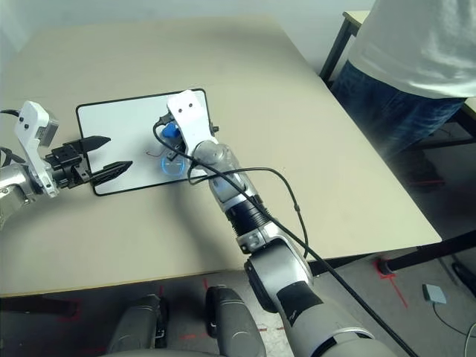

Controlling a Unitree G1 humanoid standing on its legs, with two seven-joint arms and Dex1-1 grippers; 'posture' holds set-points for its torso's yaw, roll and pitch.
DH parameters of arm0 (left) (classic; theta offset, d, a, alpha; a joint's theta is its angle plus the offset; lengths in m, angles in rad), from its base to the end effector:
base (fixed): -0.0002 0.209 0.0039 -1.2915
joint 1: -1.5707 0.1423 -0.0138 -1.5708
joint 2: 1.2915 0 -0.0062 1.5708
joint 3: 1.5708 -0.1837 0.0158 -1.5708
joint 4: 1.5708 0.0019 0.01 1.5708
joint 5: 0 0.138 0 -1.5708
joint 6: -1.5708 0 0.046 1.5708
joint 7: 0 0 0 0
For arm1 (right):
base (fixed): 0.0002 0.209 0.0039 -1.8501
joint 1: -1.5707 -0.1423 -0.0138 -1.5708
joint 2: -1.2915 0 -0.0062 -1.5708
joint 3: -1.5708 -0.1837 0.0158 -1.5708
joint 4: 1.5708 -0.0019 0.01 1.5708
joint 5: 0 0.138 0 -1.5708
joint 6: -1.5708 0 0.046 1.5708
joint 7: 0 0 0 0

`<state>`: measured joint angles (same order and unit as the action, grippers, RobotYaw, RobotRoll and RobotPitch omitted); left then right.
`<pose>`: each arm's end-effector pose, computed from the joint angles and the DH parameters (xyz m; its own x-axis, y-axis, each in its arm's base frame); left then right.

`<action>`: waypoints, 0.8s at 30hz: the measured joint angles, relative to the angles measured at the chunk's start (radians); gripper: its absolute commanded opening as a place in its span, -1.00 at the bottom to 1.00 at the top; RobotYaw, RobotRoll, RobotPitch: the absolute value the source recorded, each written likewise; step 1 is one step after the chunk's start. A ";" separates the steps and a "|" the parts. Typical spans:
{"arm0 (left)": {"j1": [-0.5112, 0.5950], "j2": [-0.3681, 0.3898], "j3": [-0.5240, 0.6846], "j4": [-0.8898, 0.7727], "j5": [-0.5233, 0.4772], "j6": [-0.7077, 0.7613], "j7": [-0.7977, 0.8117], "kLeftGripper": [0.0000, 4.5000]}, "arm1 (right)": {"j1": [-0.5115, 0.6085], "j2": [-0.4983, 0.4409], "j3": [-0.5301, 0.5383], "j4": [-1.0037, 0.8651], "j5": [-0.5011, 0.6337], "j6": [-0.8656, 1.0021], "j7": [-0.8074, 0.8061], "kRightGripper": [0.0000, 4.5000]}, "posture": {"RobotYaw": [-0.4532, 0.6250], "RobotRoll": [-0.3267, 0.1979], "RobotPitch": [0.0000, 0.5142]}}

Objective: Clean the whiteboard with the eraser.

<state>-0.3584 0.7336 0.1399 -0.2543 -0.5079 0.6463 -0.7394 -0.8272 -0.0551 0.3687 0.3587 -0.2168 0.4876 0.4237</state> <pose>0.2409 0.2509 0.1960 0.7307 -0.6625 -0.1650 0.6827 0.7085 0.1785 0.3139 -0.0488 0.1567 0.7497 0.5967 -0.2861 -0.6521 0.5926 -0.4728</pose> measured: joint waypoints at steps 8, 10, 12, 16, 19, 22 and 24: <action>0.005 0.002 0.002 -0.001 -0.001 0.003 0.000 1.00 | 0.016 -0.015 0.033 0.006 -0.019 -0.011 0.020 -0.64 | 0.10 0.25 -0.40; 0.005 0.002 0.002 -0.001 -0.001 0.004 0.000 1.00 | 0.001 -0.020 0.033 0.022 -0.019 -0.014 0.021 -0.64 | 0.10 0.25 -0.40; 0.005 0.002 0.002 -0.001 -0.001 0.004 0.001 1.00 | -0.025 -0.032 0.032 0.047 -0.019 -0.017 0.021 -0.64 | 0.10 0.25 -0.40; 0.006 0.002 0.002 -0.002 -0.001 0.004 0.002 1.00 | -0.076 -0.071 -0.002 0.090 -0.019 -0.017 -0.001 -0.64 | 0.10 0.25 -0.41; 0.008 0.002 0.002 -0.002 -0.001 0.004 0.005 1.00 | -0.084 -0.076 -0.006 0.091 -0.019 -0.007 -0.003 -0.64 | 0.10 0.25 -0.41; 0.008 0.002 0.002 -0.002 -0.001 0.004 0.008 1.00 | -0.082 -0.076 -0.005 0.078 -0.019 0.010 -0.002 -0.64 | 0.10 0.25 -0.41; 0.008 0.002 0.002 -0.002 -0.002 0.004 0.009 1.00 | -0.074 -0.076 -0.005 0.064 -0.020 0.021 -0.001 -0.64 | 0.10 0.25 -0.42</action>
<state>-0.3503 0.7352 0.1423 -0.2566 -0.5095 0.6500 -0.7307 -0.9010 -0.1313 0.3634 0.4226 -0.2364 0.5086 0.4223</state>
